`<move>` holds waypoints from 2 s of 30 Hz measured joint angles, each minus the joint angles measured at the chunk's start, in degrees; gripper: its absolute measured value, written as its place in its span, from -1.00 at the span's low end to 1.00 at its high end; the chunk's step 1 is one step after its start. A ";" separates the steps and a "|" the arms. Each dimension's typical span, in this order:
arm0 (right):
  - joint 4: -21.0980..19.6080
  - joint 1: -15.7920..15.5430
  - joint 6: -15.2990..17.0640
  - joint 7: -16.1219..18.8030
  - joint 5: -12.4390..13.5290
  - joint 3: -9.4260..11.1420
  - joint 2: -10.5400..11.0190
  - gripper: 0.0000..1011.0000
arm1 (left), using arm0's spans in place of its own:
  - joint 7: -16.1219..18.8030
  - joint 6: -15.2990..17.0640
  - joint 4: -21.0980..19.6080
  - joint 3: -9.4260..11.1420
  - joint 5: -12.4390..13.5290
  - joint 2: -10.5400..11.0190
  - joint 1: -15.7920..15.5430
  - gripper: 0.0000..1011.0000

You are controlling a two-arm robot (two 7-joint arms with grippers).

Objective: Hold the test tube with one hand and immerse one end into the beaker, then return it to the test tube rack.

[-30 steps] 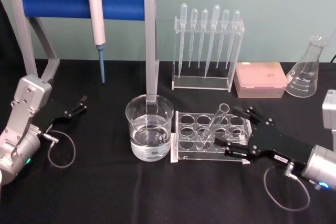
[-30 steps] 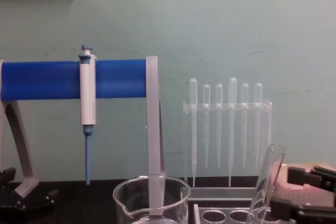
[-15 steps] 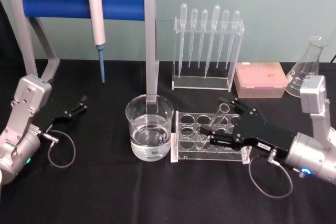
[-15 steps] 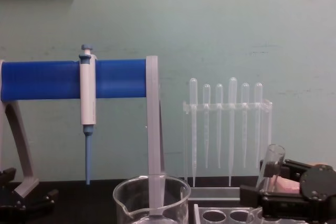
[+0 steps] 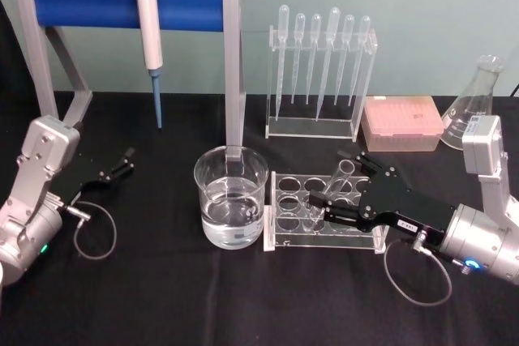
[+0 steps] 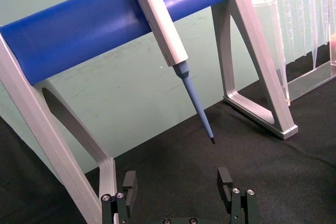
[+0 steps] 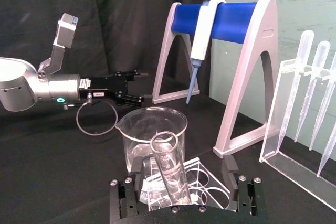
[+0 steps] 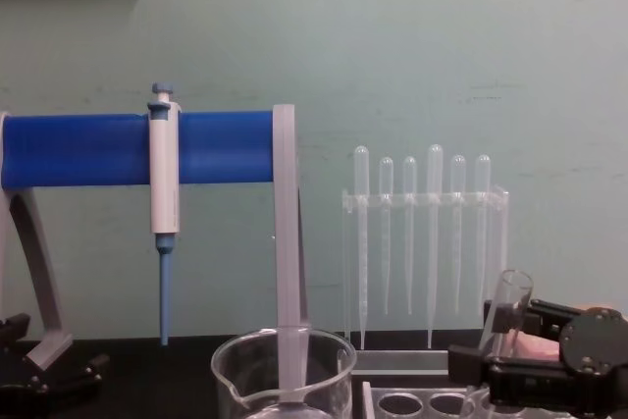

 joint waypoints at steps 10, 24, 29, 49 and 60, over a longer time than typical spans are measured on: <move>-0.08 -0.08 -0.10 -0.01 -0.05 0.06 0.05 0.40 | 0.00 0.00 0.00 0.00 0.00 0.00 0.00 0.98; -0.14 -0.13 -0.17 -0.01 -0.05 0.10 0.11 -0.49 | 0.00 0.00 0.00 0.00 0.00 0.00 0.00 0.98; -0.14 -0.13 -0.19 -0.01 -0.05 0.10 0.11 -0.55 | 0.00 0.00 0.00 0.00 0.00 0.00 0.00 0.98; -6.56 5.58 9.45 0.35 1.88 0.36 4.41 -0.55 | 0.00 0.00 0.00 0.00 0.00 0.00 0.00 0.98; -10.68 10.31 17.02 0.89 4.99 0.16 7.51 -0.55 | 0.00 0.00 0.00 0.00 0.00 0.00 0.00 0.98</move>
